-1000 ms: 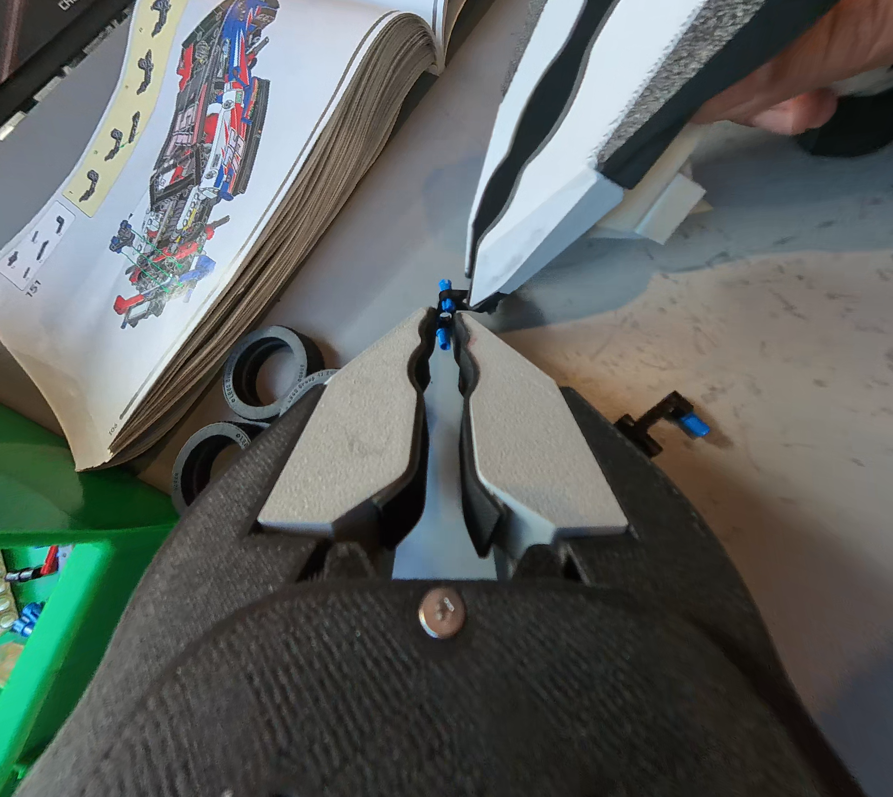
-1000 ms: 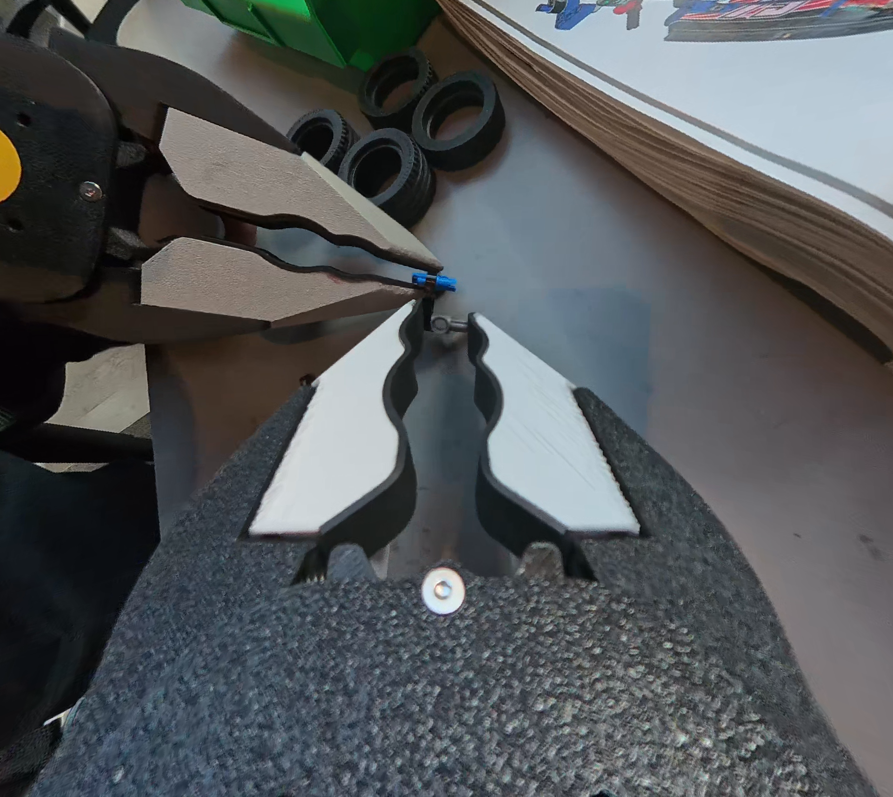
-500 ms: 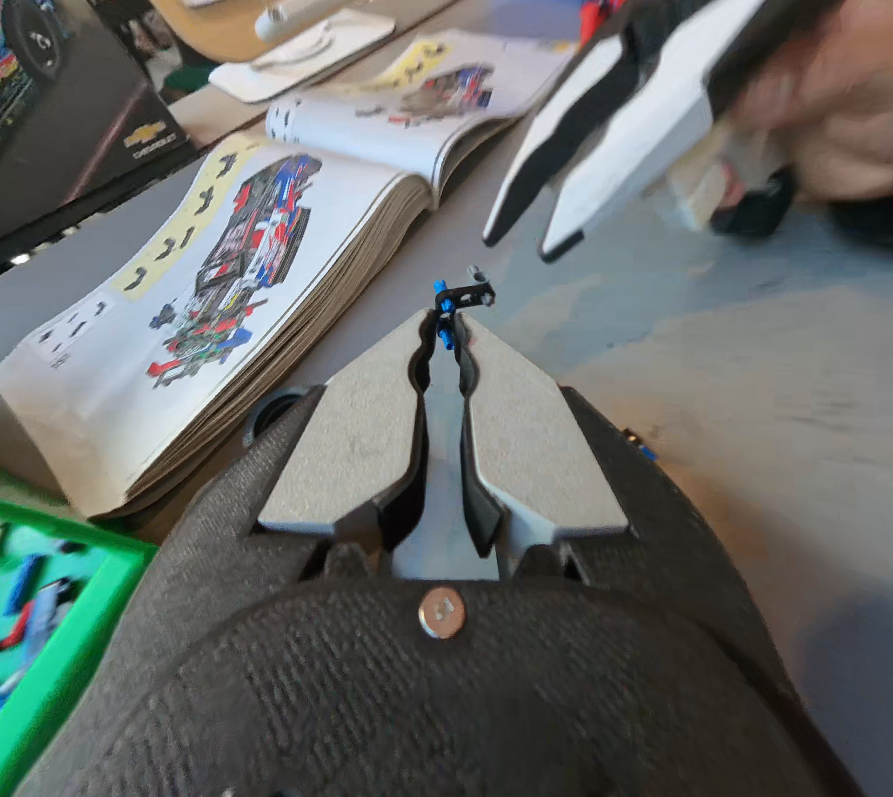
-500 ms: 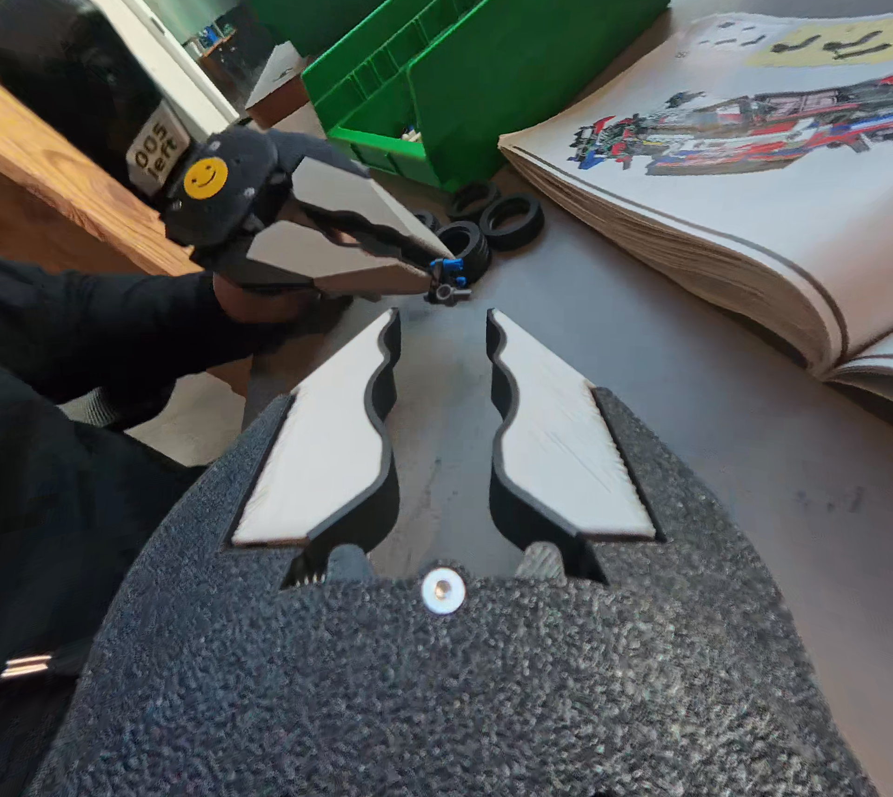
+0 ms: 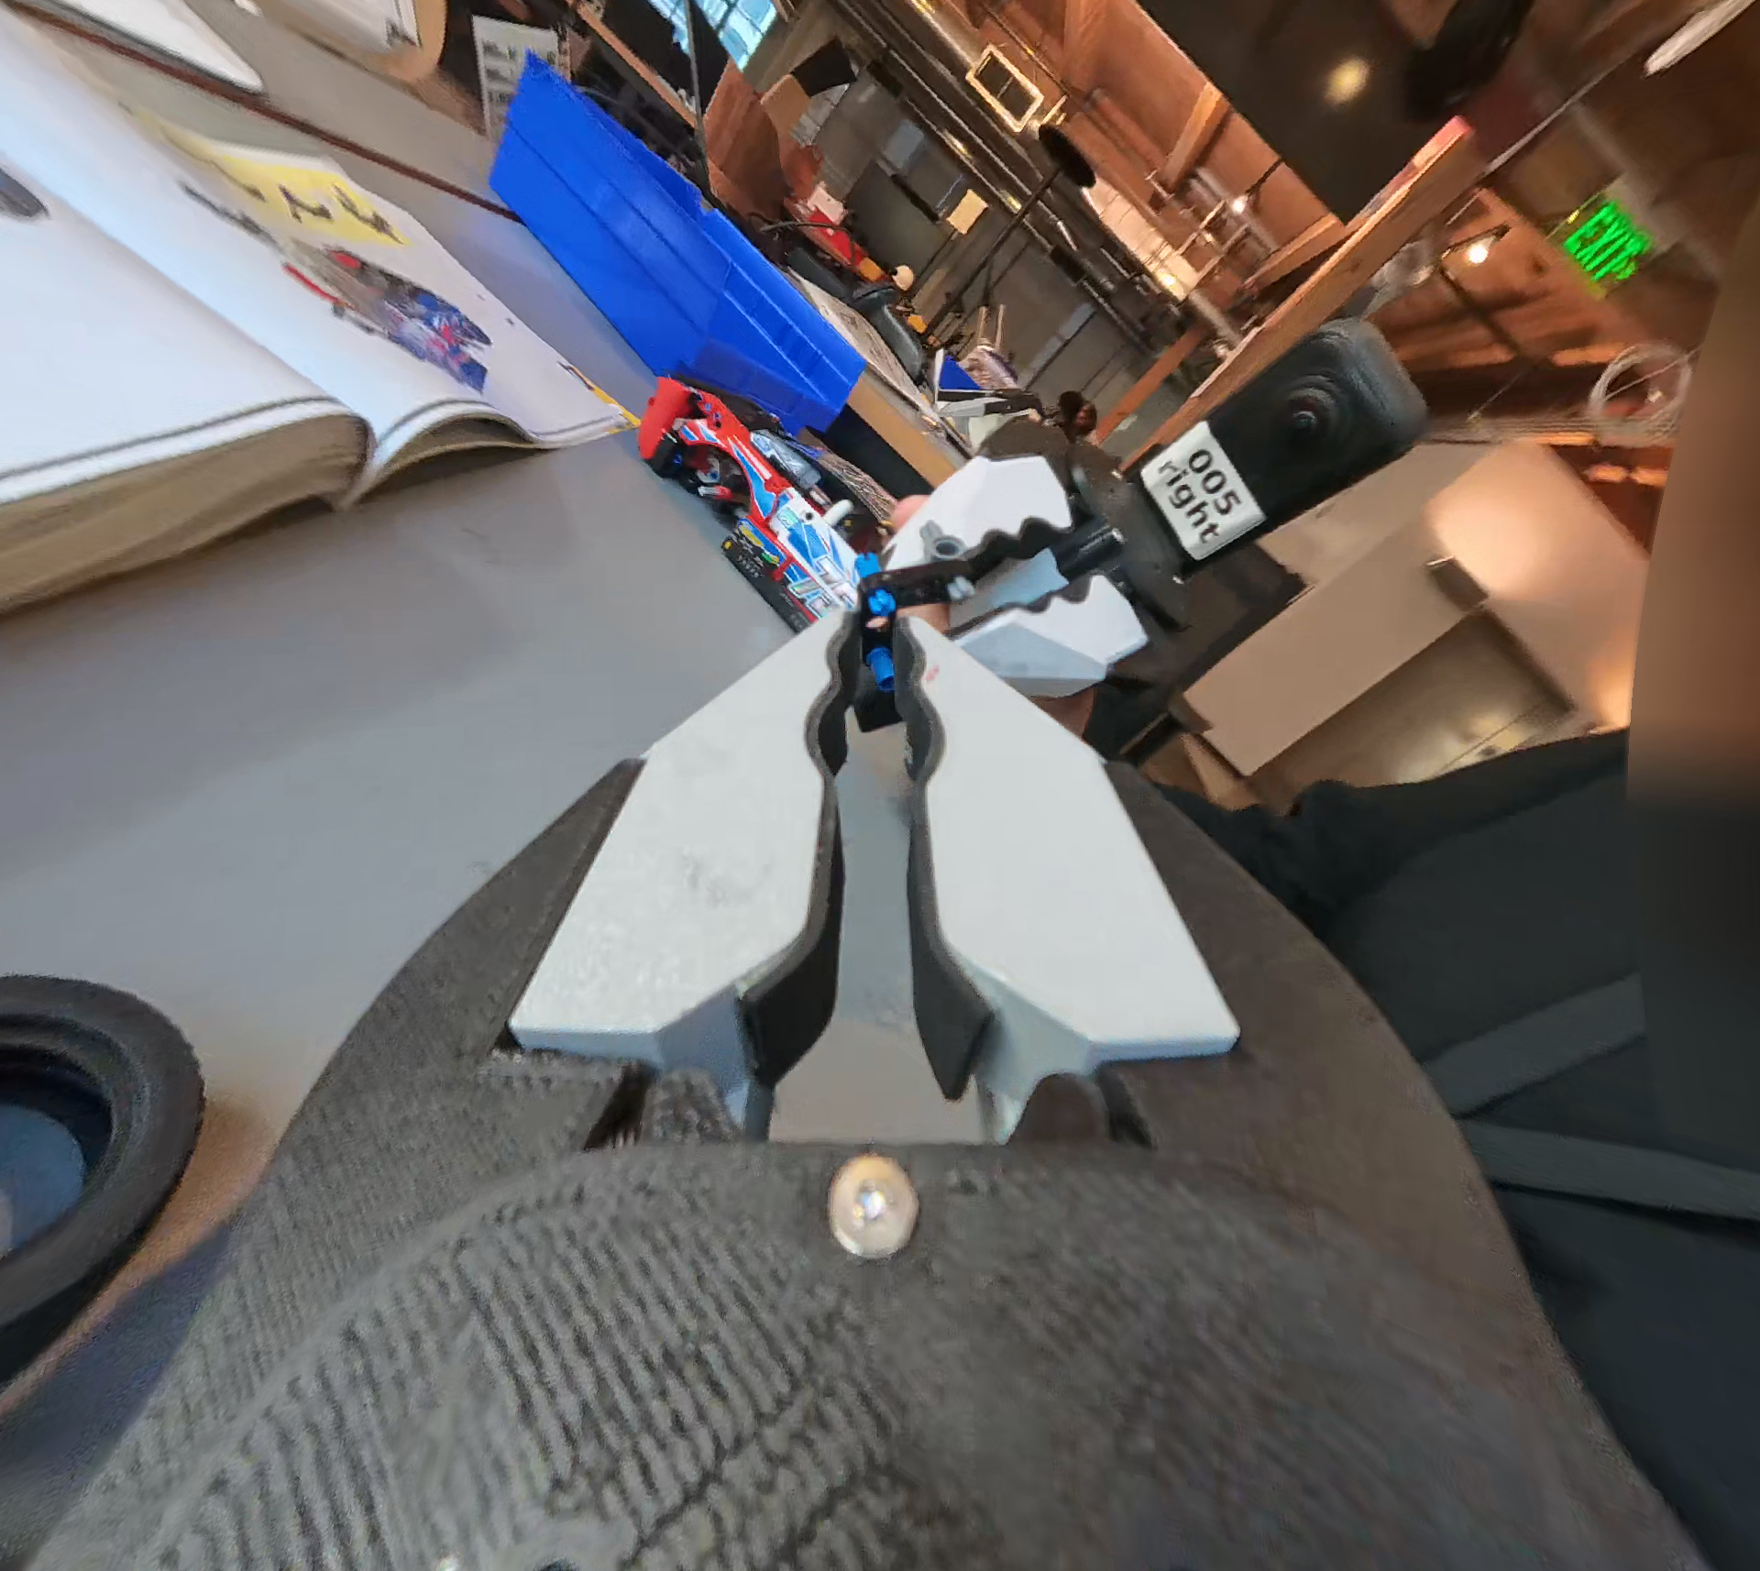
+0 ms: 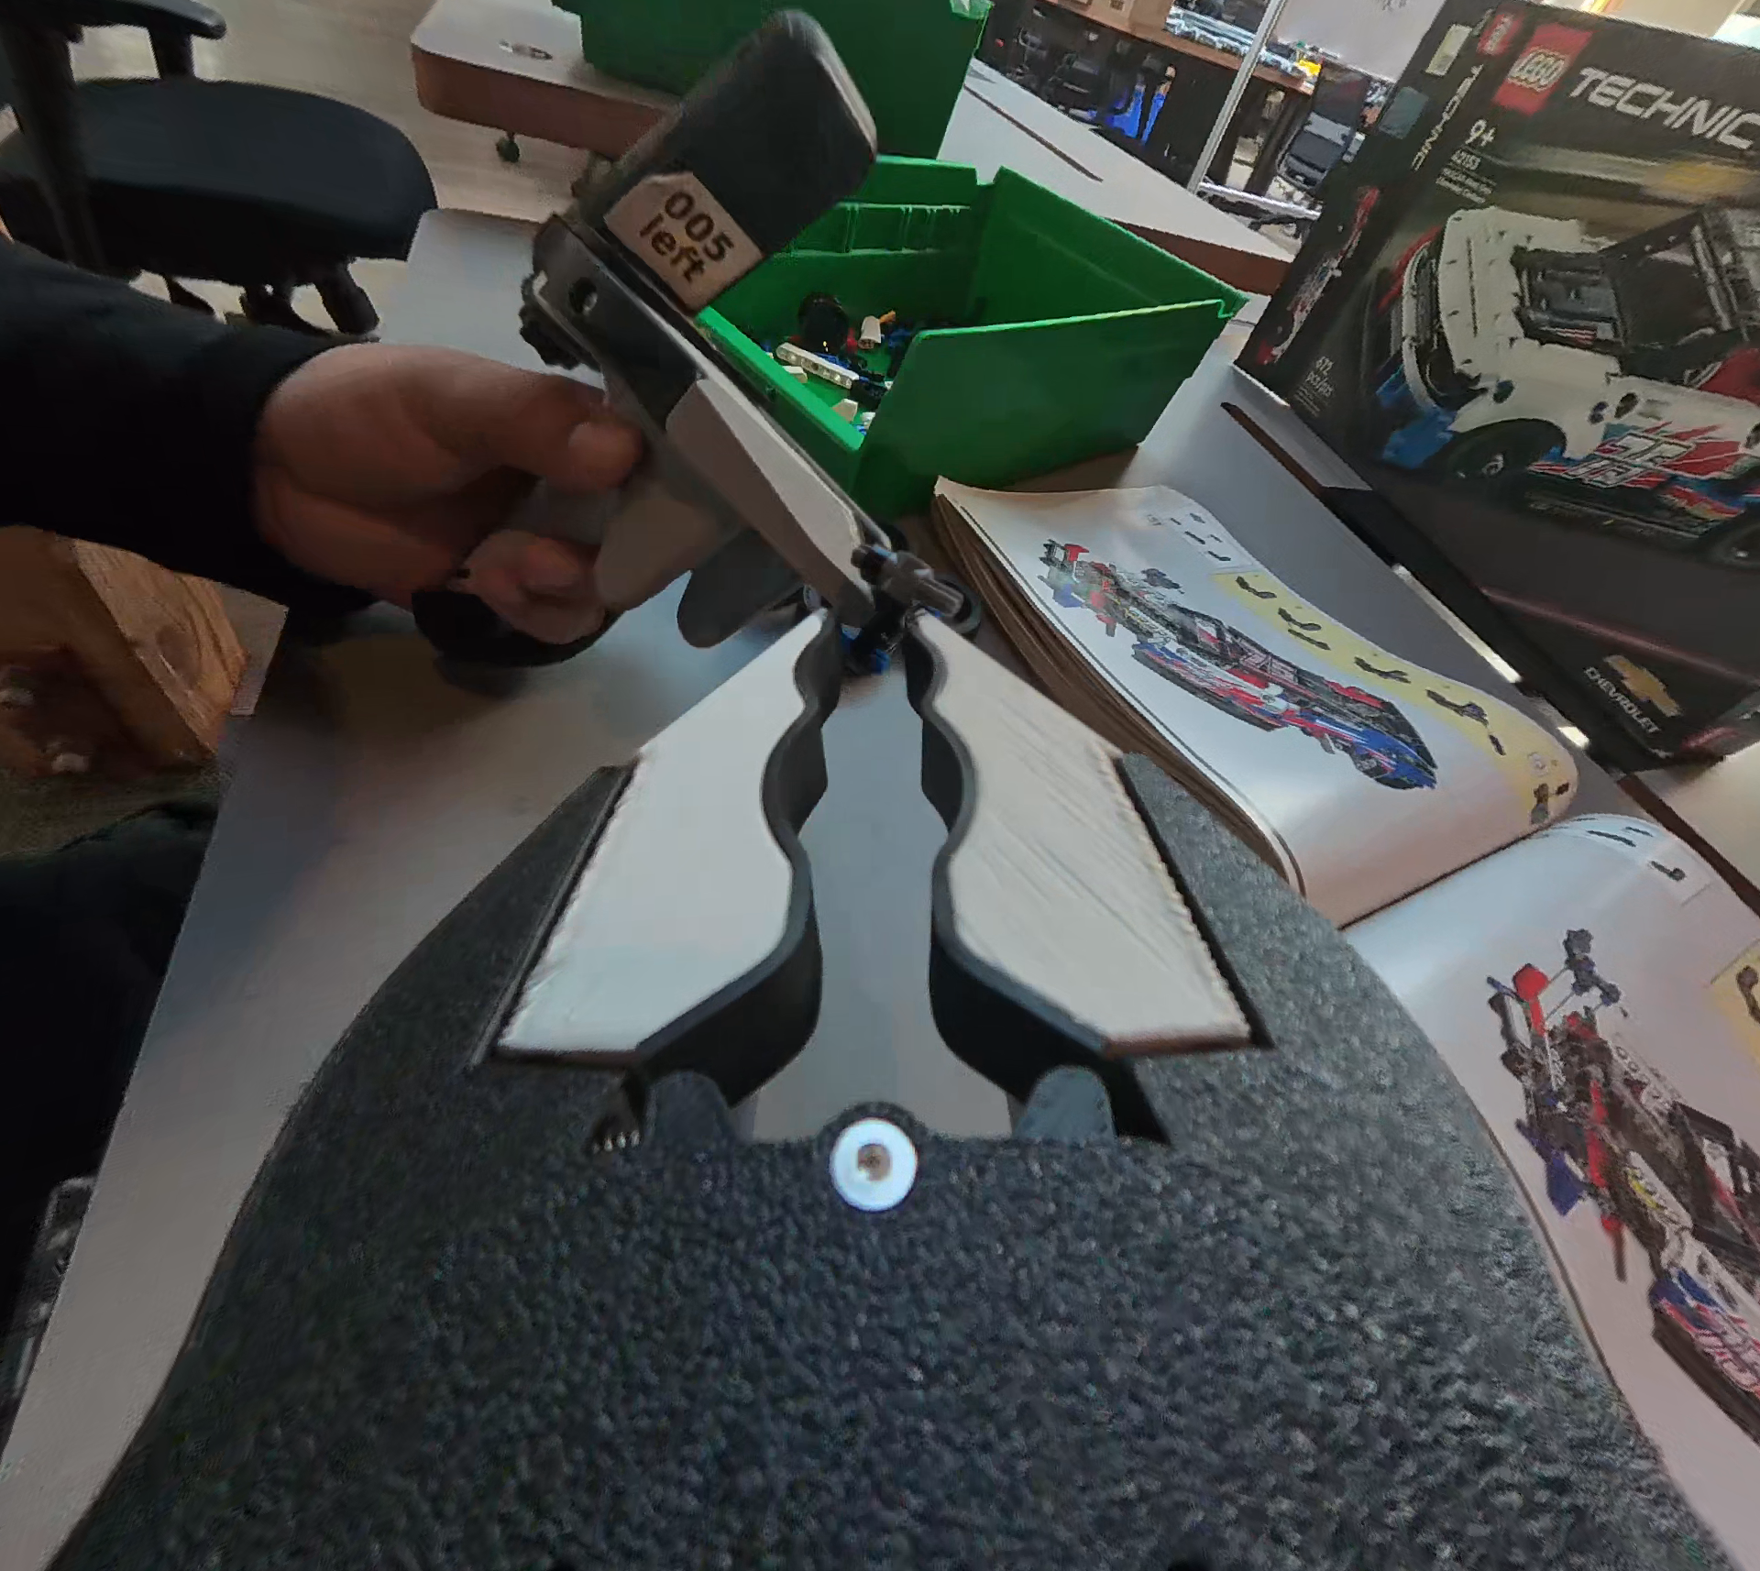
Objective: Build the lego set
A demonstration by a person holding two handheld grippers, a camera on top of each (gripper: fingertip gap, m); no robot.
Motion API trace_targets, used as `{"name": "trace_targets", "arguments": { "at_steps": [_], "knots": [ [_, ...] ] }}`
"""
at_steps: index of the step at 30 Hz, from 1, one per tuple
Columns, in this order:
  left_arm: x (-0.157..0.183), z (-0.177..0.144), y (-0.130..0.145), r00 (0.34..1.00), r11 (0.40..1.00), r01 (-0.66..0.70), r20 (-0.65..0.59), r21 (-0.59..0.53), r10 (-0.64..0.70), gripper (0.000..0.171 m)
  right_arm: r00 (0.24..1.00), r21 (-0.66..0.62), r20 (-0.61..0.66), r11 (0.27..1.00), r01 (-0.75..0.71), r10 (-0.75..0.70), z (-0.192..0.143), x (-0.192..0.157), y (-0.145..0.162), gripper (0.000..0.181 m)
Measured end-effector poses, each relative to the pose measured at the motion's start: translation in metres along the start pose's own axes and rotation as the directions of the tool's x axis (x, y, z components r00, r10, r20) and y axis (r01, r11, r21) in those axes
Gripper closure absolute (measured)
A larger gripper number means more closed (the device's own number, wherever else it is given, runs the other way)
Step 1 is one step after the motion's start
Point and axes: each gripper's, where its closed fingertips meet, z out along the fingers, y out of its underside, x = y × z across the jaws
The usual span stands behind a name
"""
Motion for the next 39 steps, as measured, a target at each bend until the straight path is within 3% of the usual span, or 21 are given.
{"name": "trace_targets", "arguments": {
  "at_steps": [3,11,19,20,23,27,33,39],
  "knots": [
    [-0.004,0.002,0.007,0.997,0.997,0.069,-0.017,-0.028,-0.069,0.168,0.997,0.046,0.002,0.996,-0.077,0.077,-0.009,0.009,-0.004,0.167],
    [-0.007,0.01,0.018,0.998,0.996,0.062,0.021,-0.063,-0.061,0.169,0.968,0.061,0.12,0.972,-0.228,0.22,-0.007,0.002,-0.002,0.166],
    [-0.03,0.007,0.045,0.988,0.966,0.057,0.152,-0.254,-0.018,0.17,0.894,-0.209,0.135,0.895,-0.395,0.426,0.022,0.006,0.03,0.178],
    [-0.033,0.002,0.05,0.984,0.953,0.055,0.175,-0.297,-0.002,0.163,0.891,-0.261,0.113,0.878,-0.401,0.441,0.026,0.008,0.04,0.178],
    [-0.051,-0.02,0.05,0.946,0.926,-0.037,0.285,-0.376,0.154,0.171,0.882,-0.385,0.077,0.83,-0.404,0.465,0.035,0.012,0.063,0.178],
    [-0.081,-0.058,0.053,0.827,0.841,-0.112,0.419,-0.529,0.374,0.168,0.886,-0.49,0.045,0.783,-0.383,0.461,0.049,0.01,0.09,0.178],
    [-0.09,-0.069,0.056,0.776,0.784,-0.153,0.418,-0.601,0.472,0.164,0.877,-0.578,0.094,0.743,-0.338,0.472,0.059,-0.004,0.099,0.173],
    [-0.082,-0.069,0.067,0.764,0.718,-0.217,0.343,-0.661,0.547,0.165,0.844,-0.524,0.105,0.75,-0.403,0.527,0.046,0.005,0.081,0.159]
  ]
}}
